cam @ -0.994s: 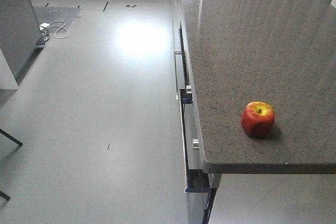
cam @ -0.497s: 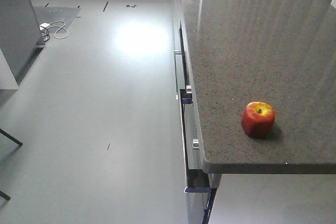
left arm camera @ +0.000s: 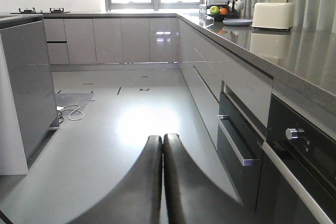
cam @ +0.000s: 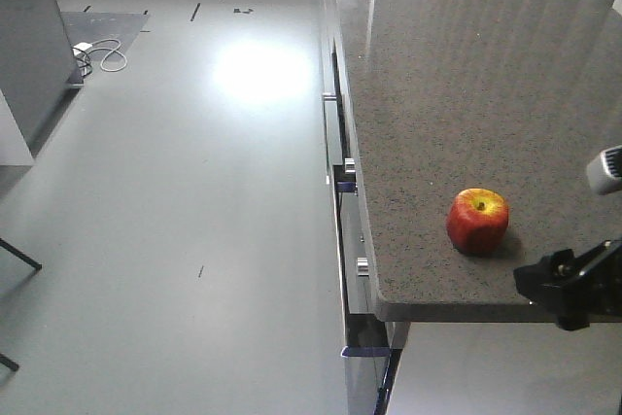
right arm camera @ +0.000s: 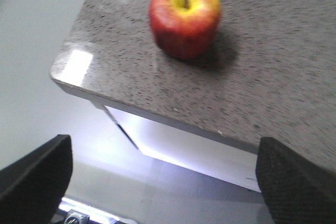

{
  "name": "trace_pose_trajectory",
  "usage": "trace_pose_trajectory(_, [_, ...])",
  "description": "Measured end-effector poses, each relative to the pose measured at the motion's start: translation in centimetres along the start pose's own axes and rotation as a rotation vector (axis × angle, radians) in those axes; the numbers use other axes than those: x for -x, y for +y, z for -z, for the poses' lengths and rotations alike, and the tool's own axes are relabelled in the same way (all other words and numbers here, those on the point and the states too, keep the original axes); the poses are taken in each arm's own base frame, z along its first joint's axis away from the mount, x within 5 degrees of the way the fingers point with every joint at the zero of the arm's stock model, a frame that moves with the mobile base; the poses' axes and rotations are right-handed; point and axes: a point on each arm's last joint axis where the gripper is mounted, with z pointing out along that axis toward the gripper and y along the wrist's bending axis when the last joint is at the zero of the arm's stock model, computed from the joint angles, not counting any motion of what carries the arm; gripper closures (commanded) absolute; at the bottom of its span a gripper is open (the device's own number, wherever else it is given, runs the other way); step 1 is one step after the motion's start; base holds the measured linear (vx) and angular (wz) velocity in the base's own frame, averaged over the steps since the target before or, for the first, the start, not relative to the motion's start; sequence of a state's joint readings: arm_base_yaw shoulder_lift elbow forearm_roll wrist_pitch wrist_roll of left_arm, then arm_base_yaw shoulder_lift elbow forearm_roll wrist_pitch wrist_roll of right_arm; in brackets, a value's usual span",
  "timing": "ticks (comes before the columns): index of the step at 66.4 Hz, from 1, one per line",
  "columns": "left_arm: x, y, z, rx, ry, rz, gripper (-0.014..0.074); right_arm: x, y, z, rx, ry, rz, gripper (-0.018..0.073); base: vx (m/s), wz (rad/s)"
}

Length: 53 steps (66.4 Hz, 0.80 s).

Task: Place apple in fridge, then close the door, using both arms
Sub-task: 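Reach the right gripper down over the red-yellow apple and close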

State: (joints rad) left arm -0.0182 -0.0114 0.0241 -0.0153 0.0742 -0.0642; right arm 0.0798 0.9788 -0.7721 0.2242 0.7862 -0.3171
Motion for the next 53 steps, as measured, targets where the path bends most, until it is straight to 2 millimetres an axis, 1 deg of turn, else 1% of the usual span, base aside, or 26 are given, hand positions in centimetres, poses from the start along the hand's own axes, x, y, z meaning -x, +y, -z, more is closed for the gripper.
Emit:
trace_pose_trajectory(8, [0.0, 0.0, 0.0, 0.000, 0.000, 0.000, 0.0603, 1.4, -0.3, -2.2, 0.035, 0.023, 0.004, -0.0156, 0.00, 0.00])
trace_pose_trajectory(21, [0.0, 0.0, 0.0, 0.000, 0.000, 0.000, 0.0603, 3.8, -1.2, -5.4, 0.045, 0.071, -0.007, -0.0151, 0.00, 0.00])
trace_pose_trajectory(32, [0.0, 0.0, 0.0, 0.000, 0.000, 0.000, 0.0603, 5.5, -1.9, -8.5, 0.053, 0.125, -0.033, -0.0146, 0.00, 0.00])
trace_pose_trajectory(44, [0.0, 0.0, 0.0, 0.000, 0.000, 0.000, 0.0603, 6.9, -2.9, -12.0, 0.040, 0.182, -0.069, -0.0141, 0.00, 0.00])
trace_pose_trajectory(53, [0.0, 0.0, 0.0, 0.000, 0.000, 0.000, 0.0603, 7.5, -3.6, -14.6, 0.018, 0.212, -0.084, -0.0136, 0.00, 0.00])
